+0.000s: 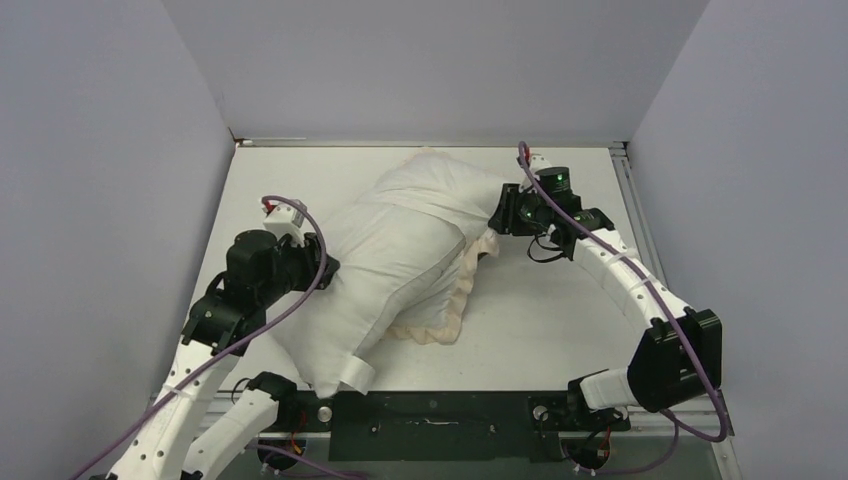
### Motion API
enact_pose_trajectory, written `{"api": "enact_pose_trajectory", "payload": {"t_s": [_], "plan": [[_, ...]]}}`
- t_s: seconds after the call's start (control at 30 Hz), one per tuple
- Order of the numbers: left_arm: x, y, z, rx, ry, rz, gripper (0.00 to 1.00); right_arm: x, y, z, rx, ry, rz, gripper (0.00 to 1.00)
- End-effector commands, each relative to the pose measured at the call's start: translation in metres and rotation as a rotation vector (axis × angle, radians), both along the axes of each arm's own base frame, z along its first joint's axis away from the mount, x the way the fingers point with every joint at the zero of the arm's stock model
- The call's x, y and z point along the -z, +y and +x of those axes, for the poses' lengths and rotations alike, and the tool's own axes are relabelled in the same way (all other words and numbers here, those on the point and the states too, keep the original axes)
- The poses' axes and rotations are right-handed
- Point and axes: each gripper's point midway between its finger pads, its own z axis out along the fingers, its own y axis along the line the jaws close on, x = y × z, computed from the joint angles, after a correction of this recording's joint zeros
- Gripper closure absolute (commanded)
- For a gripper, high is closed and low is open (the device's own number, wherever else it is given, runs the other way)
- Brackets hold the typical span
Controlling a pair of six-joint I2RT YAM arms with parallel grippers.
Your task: Remove the pillowcase from the pillow
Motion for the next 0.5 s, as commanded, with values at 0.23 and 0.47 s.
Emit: {"api": "enact_pose_trajectory", "payload": {"t_s": [0.23,0.47], "plan": [[-0.061,0.009,0.051,-0.131,-0.096,-0.034,0.12,-0.112,-0.017,0.012,-0.01,-0.412,-0.02,0.29],[-0.037,0.012,0.103,-0.213,0.017,-0.11,0.04,-0.131,0.0,0.014,-0.064,-0.461,-0.028,0.13]]}}
